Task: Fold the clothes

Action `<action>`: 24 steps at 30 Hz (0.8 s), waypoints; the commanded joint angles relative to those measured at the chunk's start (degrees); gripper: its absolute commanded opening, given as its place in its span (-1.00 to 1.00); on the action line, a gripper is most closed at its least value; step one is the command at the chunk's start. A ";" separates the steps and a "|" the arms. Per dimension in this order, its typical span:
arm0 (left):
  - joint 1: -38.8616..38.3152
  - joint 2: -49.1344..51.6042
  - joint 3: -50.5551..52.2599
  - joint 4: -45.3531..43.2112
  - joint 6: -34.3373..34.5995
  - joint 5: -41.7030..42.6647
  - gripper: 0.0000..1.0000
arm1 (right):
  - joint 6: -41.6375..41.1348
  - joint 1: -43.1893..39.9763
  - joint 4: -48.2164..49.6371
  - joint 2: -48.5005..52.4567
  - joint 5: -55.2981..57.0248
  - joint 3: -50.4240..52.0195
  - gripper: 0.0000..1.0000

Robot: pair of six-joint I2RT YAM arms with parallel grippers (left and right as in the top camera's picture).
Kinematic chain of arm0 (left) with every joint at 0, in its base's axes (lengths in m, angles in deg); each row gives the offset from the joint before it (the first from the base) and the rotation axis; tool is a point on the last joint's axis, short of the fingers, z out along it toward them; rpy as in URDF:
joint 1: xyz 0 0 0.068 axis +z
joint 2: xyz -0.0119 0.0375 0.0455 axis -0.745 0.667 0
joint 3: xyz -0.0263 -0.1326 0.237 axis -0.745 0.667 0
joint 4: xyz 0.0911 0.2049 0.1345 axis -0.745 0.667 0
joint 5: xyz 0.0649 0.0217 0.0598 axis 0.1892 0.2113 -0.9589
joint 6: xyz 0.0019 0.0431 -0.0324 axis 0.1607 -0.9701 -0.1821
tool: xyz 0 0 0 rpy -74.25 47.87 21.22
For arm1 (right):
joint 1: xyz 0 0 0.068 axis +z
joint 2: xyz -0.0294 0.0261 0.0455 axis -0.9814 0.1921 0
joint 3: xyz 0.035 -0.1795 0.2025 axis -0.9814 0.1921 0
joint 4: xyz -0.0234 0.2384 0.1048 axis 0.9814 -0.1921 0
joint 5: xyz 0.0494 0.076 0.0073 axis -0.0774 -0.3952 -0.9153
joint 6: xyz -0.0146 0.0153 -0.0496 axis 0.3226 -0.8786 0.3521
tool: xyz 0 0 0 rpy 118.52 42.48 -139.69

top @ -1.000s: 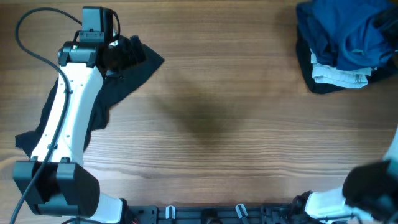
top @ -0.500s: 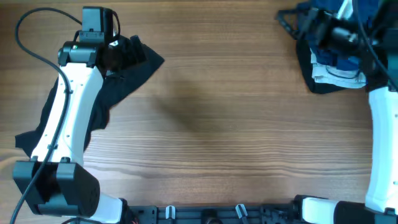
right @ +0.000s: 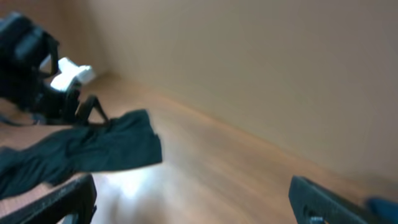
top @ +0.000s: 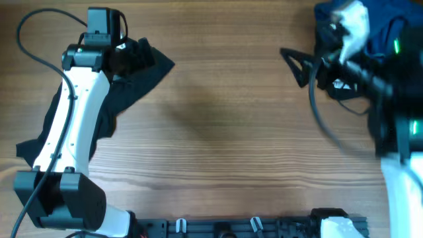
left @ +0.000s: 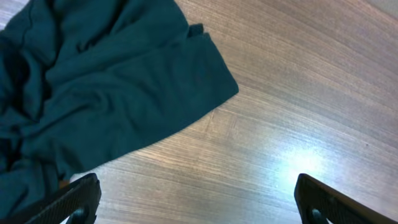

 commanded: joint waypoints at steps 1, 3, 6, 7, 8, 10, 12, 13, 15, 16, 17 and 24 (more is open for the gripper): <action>0.37 0.66 0.11 -0.13 -0.31 -0.76 1.00 | -14.56 0.07 8.44 -13.46 14.73 17.64 0.99; 0.37 0.66 0.11 -0.13 -0.31 -0.76 1.00 | -16.87 0.07 17.75 -21.94 16.59 30.73 1.00; 0.37 0.66 0.11 -0.13 -0.31 -0.76 1.00 | -22.27 0.07 33.48 -35.19 16.61 53.11 0.99; 0.37 0.66 0.11 -0.13 -0.31 -0.76 0.99 | -23.71 0.07 35.50 -37.66 17.16 56.76 1.00; 0.37 0.66 0.11 -0.13 -0.31 -0.76 0.99 | -25.24 0.07 36.33 -39.74 18.18 59.21 0.99; 0.37 0.66 0.11 -0.13 -0.31 -0.76 1.00 | -29.11 0.07 36.02 -46.53 22.27 64.52 0.99; 0.37 0.66 0.11 -0.13 -0.28 -0.76 1.00 | -28.92 0.07 36.00 -51.82 23.26 68.46 1.00; 0.37 0.66 0.11 -0.13 -0.31 -0.76 1.00 | -28.89 0.07 35.98 -53.79 23.26 70.18 0.99; 0.37 0.66 0.11 -0.13 -0.31 -0.76 0.99 | -28.76 0.07 35.98 -57.00 24.52 73.88 1.00; 0.37 0.66 0.11 -0.13 -0.31 -0.76 1.00 | -28.83 0.07 36.00 -57.90 24.46 75.41 0.99; 0.37 0.66 0.11 -0.13 -0.31 -0.76 0.99 | -28.98 0.07 32.28 -58.97 24.65 75.71 0.99; 0.37 0.66 0.11 -0.13 -0.31 -0.76 1.00 | -24.72 0.02 30.36 -63.73 25.35 75.71 1.00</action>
